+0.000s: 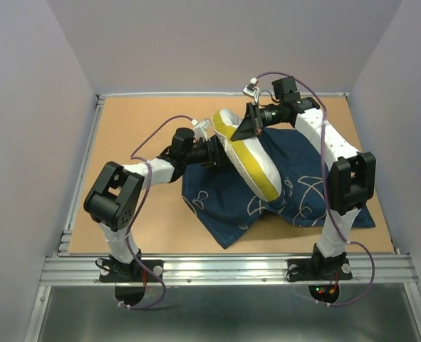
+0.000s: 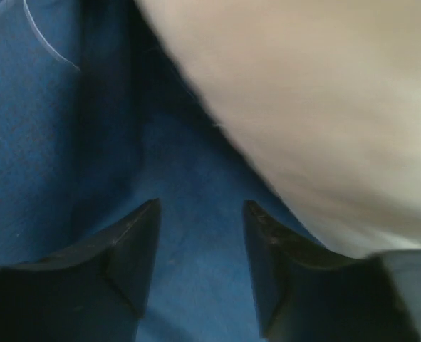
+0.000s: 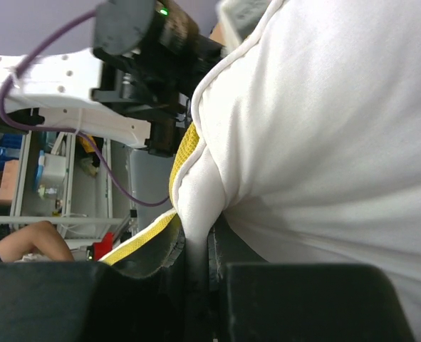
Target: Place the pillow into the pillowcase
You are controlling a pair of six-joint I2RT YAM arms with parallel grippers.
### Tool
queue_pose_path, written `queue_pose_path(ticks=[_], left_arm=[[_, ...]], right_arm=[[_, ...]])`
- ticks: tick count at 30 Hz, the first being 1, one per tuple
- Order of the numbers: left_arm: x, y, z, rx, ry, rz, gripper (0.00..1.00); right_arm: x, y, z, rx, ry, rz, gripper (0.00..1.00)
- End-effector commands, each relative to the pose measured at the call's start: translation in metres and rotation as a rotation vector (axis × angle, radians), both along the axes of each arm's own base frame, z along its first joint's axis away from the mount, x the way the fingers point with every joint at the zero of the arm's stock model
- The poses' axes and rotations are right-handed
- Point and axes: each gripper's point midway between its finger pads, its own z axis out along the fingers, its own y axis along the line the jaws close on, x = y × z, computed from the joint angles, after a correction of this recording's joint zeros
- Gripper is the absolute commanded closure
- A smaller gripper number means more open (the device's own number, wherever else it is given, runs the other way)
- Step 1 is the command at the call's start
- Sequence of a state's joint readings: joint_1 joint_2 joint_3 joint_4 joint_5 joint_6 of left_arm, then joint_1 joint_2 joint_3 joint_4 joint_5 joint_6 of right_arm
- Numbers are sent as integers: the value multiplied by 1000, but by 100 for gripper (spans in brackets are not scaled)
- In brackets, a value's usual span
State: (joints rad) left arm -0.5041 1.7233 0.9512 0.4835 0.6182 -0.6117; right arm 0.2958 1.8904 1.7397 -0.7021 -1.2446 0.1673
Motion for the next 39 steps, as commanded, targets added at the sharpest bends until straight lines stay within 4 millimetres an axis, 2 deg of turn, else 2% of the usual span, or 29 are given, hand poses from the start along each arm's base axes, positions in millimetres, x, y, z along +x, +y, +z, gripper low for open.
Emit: queue_pose_path(ticks=[1, 5, 6, 7, 8, 9, 12, 13, 14, 17, 18, 20, 21, 23, 24, 26, 27, 28, 29, 30, 33, 34, 35, 36, 37, 39], left_arm=[[4, -34, 48, -223, -67, -23, 33], [9, -59, 41, -247, -25, -11, 26], [12, -63, 29, -239, -2, -1, 26], [14, -67, 26, -244, 21, 11, 20], [17, -69, 20, -243, 38, 32, 20], [20, -72, 7, -235, 65, 42, 19], [30, -82, 7, -273, 88, 58, 18], [33, -84, 7, -277, 84, 66, 16], [33, -88, 3, -272, 81, 62, 1], [41, -95, -6, -252, 81, 83, 1], [41, -92, -35, -157, 136, 102, 4], [52, -88, -47, -92, 132, 142, 13], [49, -79, -64, -5, 143, 146, 24], [61, -55, -79, 98, 135, 219, 37], [57, -38, -90, 184, 161, 246, 43], [74, 4, -105, 339, 128, 340, 66], [72, 23, -111, 407, 154, 365, 79], [73, 38, -114, 453, 144, 374, 80], [83, 63, -116, 496, 142, 434, 81], [84, 76, -116, 525, 145, 454, 84], [86, 113, -107, 598, 146, 494, 85], [81, 122, -109, 619, 165, 496, 85], [85, 139, -108, 644, 159, 531, 85], [84, 144, -106, 647, 159, 535, 85], [82, 149, -99, 644, 156, 540, 85], [81, 154, -93, 649, 158, 534, 80]], right_arm=[[-15, 0, 78, 134, -126, 66, 99], [-17, -1, 89, 154, -117, 79, 100], [-18, -1, 91, 158, -117, 84, 99], [-18, 0, 93, 162, -112, 87, 99], [-19, 0, 95, 164, -110, 87, 99], [-20, 0, 97, 167, -104, 90, 99], [-28, -2, 101, 184, -77, 107, 99], [-32, -2, 97, 182, -39, 108, 99], [-35, -2, 99, 185, -36, 111, 99], [-42, -2, 105, 196, -27, 127, 99], [-43, -2, 107, 199, -28, 130, 100], [-43, -5, 108, 197, -25, 117, 99], [-42, -7, 105, 193, -19, 108, 99], [-41, -16, 97, 185, 7, 79, 99], [-42, -18, 97, 186, 10, 77, 99], [-44, -22, 98, 186, 6, 67, 100], [-44, -22, 98, 183, 3, 57, 99], [-42, -24, 99, 180, -1, 43, 99], [-40, -26, 100, 178, -6, 32, 99], [-37, -29, 99, 173, -7, 14, 99], [-18, -39, 80, 136, 4, -76, 99], [-7, -43, 63, 96, 0, -139, 99], [-1, -45, 52, 72, -6, -168, 99], [4, -46, 40, 39, -19, -202, 99], [17, -52, 18, -43, -69, -281, 99], [25, -60, -18, -147, -71, -329, 99]])
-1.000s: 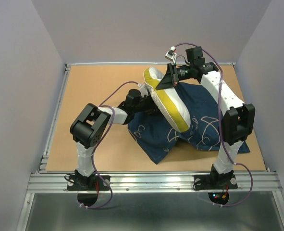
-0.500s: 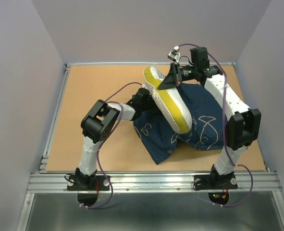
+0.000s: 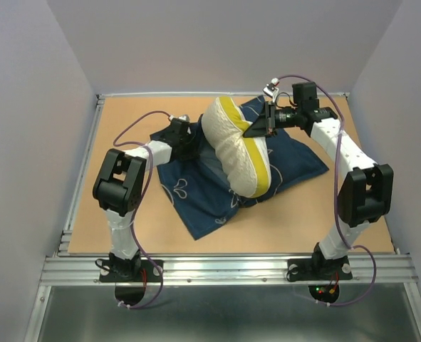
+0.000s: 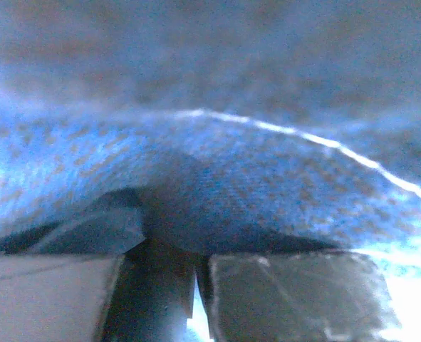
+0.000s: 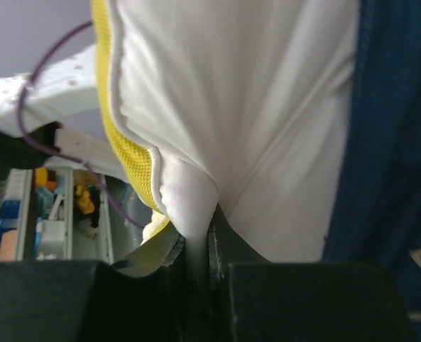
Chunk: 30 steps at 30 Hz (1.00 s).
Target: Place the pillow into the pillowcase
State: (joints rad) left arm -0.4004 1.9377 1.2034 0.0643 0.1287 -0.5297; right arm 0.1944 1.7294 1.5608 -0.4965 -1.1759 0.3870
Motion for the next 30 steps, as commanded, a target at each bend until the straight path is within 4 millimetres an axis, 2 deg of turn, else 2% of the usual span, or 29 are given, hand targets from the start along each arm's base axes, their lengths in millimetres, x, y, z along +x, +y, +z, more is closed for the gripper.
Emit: queue_pose_path(ticks=[1, 3, 4, 6, 7, 10, 12, 14, 15, 17, 18, 19, 20, 21, 22, 24, 25, 27, 30], left_arm=[[-10, 61, 7, 200, 23, 56, 78], [-11, 65, 19, 216, 1, 44, 74], [-11, 67, 21, 223, -3, 42, 73], [-10, 70, 24, 243, -7, 40, 69], [-11, 72, 23, 260, 2, 33, 69], [-9, 80, 16, 309, 19, 40, 71], [-12, 89, 4, 341, 70, 48, 74], [-10, 92, 4, 352, 89, 51, 78], [-13, 94, 3, 360, 109, 48, 78], [-13, 92, 11, 346, 96, 45, 74], [-14, 89, 18, 317, 87, 27, 69], [-16, 87, 28, 302, 65, 17, 69], [-16, 85, 34, 288, 54, 1, 70], [-17, 85, 42, 289, 40, -7, 77], [-20, 89, 45, 296, 49, -7, 81], [-21, 94, 49, 309, 53, -4, 85], [-22, 103, 52, 321, 68, 1, 89], [-23, 113, 53, 336, 80, 13, 100], [-23, 133, 56, 371, 80, 32, 100]], right_arm=[[21, -26, -62, -228, -58, -142, 99], [27, -30, -87, -301, -49, -155, 99], [27, -24, -99, -327, -67, -127, 100], [25, -12, -108, -357, -87, -97, 100], [20, 2, -112, -374, -101, -66, 99], [19, 26, -132, -438, -122, -28, 99], [22, 37, -149, -480, -106, -21, 99], [25, 50, -156, -511, -111, -20, 99], [27, 54, -168, -537, -98, -18, 99], [30, 66, -175, -569, -113, -19, 99], [31, 69, -183, -590, -109, -21, 99], [32, 73, -199, -626, -95, -23, 99], [34, 76, -206, -642, -83, -32, 100], [38, 77, -214, -661, -76, -47, 99], [41, 76, -238, -705, -50, -56, 99], [54, 77, -252, -739, -22, -106, 100], [58, 72, -272, -787, -3, -125, 100], [68, 67, -283, -824, 8, -171, 99], [79, 60, -289, -873, 3, -234, 100]])
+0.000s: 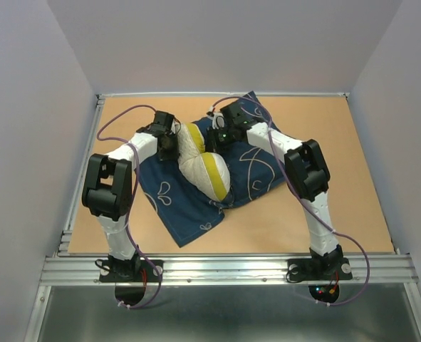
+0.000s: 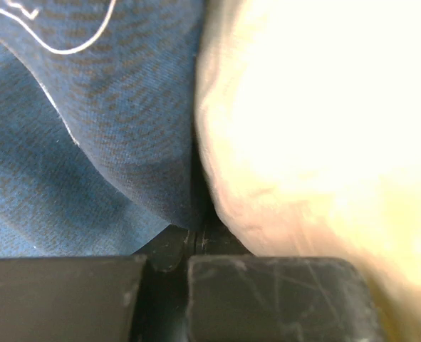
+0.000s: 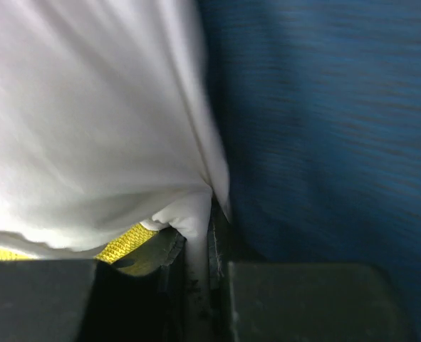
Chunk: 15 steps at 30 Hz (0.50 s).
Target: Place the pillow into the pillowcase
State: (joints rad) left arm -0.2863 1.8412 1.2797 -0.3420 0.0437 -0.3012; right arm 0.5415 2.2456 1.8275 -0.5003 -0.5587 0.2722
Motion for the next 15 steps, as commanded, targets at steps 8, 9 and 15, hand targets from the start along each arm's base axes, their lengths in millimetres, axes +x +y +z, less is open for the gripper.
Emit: queue_pose_path(ticks=[8, 9, 15], left_arm=[[-2, 90, 34, 244, -46, 72, 100], [-3, 94, 31, 264, -39, 51, 100], [-7, 87, 28, 224, -56, -30, 100]], right_arm=[[51, -120, -79, -522, -84, -412, 100], [55, -127, -77, -524, -86, -427, 99], [57, -144, -78, -535, -79, -448, 100]])
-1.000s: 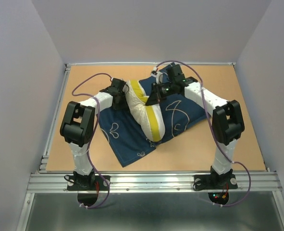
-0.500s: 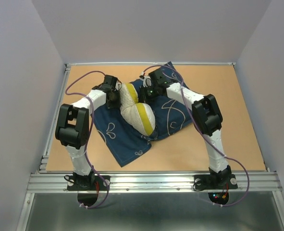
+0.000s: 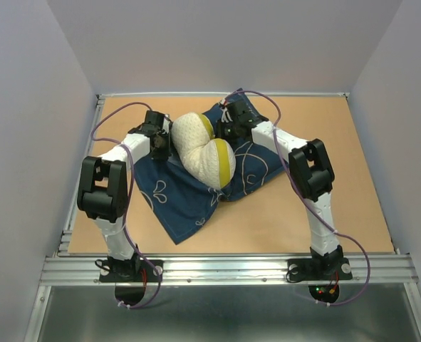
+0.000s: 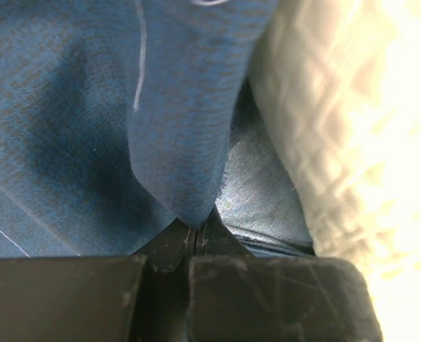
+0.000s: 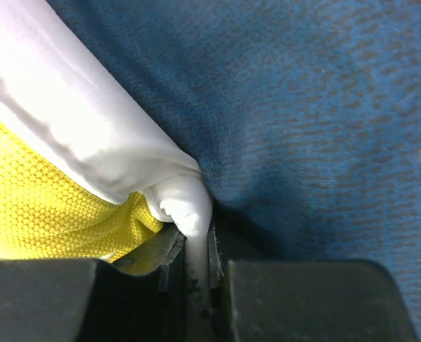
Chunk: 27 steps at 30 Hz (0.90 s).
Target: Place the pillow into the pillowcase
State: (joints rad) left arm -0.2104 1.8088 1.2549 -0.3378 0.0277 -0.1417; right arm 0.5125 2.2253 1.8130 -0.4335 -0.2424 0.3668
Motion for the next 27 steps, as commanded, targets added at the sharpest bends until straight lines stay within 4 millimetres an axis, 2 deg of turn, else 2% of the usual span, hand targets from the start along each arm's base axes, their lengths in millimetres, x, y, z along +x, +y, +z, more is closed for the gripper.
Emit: queue_pose_path(ticks=[1, 4, 6, 9, 10, 15, 16, 19, 27], left_arm=[[-8, 45, 32, 130, -60, 19, 100], [-3, 43, 47, 126, -113, -7, 100], [1, 40, 55, 108, -149, -19, 100], [10, 35, 51, 97, -157, -27, 100], [13, 32, 41, 93, -136, -36, 98], [34, 16, 37, 64, -162, -48, 92], [37, 14, 39, 62, -175, -52, 90], [41, -1, 39, 6, -187, -83, 74], [37, -23, 33, -10, -190, -127, 52]], right_arm=[[-3, -105, -78, -369, 101, -175, 100], [-11, -101, -88, -358, 131, -149, 100], [-17, -89, -90, -332, 146, -108, 99], [-29, -69, -91, -307, 159, -55, 99], [-32, -66, -94, -304, 167, -46, 99], [-50, -52, -107, -283, 219, -8, 99], [-53, -51, -109, -286, 226, -4, 99], [-55, -52, -112, -286, 235, -4, 99], [-58, -53, -117, -290, 249, -6, 99]])
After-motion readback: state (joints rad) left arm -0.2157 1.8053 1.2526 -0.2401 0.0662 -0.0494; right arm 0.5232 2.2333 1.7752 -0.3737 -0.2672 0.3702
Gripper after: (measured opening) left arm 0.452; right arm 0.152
